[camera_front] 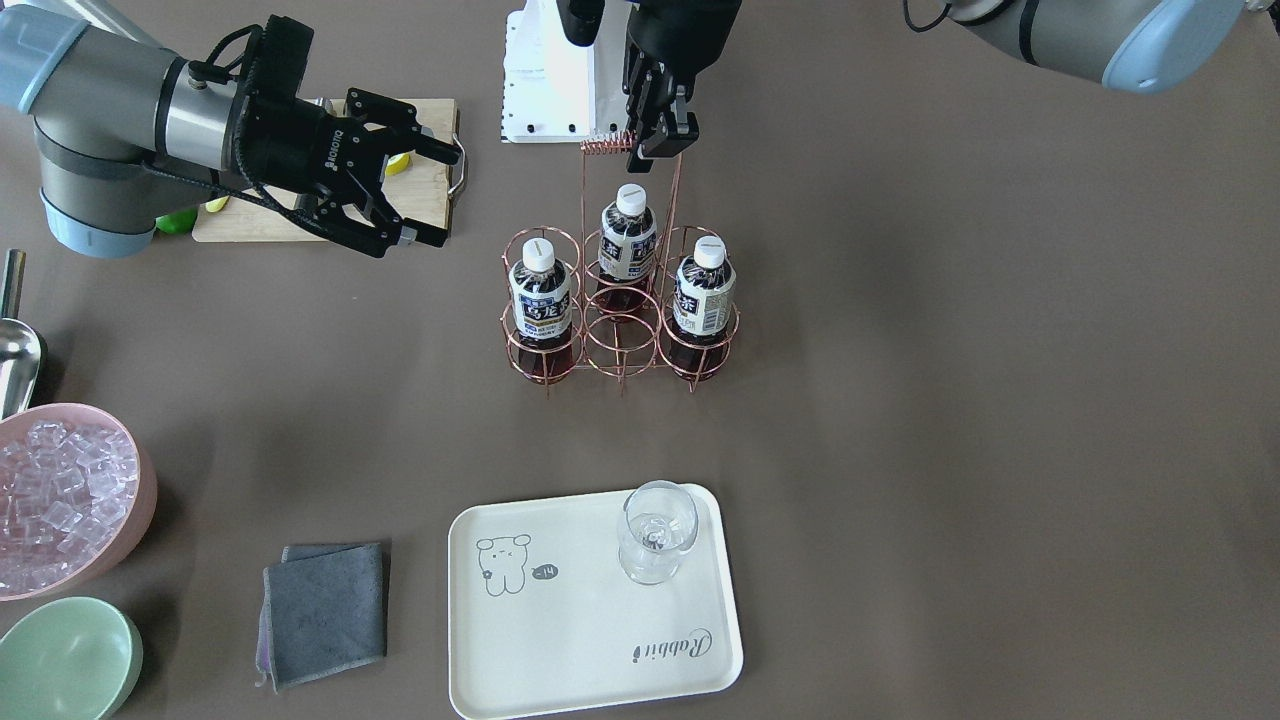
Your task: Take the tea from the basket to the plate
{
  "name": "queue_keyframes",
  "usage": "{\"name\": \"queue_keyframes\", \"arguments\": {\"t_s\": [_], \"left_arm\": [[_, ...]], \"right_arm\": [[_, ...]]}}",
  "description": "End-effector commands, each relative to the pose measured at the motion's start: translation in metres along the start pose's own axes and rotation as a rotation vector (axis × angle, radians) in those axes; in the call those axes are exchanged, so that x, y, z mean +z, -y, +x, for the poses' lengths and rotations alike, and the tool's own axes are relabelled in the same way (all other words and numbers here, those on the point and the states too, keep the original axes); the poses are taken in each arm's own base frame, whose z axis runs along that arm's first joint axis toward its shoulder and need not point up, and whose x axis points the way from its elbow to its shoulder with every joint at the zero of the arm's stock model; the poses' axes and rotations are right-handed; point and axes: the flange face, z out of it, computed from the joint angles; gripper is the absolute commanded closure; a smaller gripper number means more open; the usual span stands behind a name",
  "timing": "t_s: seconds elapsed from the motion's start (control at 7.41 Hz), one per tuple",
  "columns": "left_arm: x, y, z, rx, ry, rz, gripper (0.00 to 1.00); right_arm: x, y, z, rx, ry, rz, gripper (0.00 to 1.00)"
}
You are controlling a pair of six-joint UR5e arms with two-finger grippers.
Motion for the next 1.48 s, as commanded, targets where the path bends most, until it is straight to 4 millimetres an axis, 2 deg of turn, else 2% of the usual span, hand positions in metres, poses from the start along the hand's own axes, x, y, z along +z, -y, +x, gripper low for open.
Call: {"name": "queue_keyframes", "arguments": {"t_s": [0.0,0.13,0.27,0.54,0.81,1.08,1.35], "left_arm": [[0.001,0.0,-0.001,-0.002,-0.001,-0.003,1.0],[0.001,0.0,-0.001,-0.002,-0.001,-0.003,1.0],[0.002,0.0,-0.001,-0.002,-0.001,-0.005,1.0],[0.004,-0.001,-0.001,-0.002,-0.003,-0.009,1.0],[0.004,-0.001,-0.001,-0.002,-0.003,-0.009,1.0],[0.004,-0.001,-0.001,-0.002,-0.003,-0.009,1.0],[0.006,-0.001,-0.002,-0.003,-0.004,-0.011,1.0]], "right_arm": [[0.015,-0.009,0.006,-0.095,-0.025,-0.01,0.0],[0.018,-0.012,0.011,-0.12,-0.04,-0.016,0.0],[0.031,-0.007,0.01,-0.127,-0.059,-0.001,0.0],[0.055,-0.015,-0.009,-0.099,-0.063,0.007,0.0],[0.057,-0.025,-0.009,-0.076,-0.062,-0.01,0.0],[0.06,-0.025,-0.008,-0.044,-0.07,-0.009,0.0],[0.068,-0.028,-0.014,-0.034,-0.074,-0.009,0.01]]}}
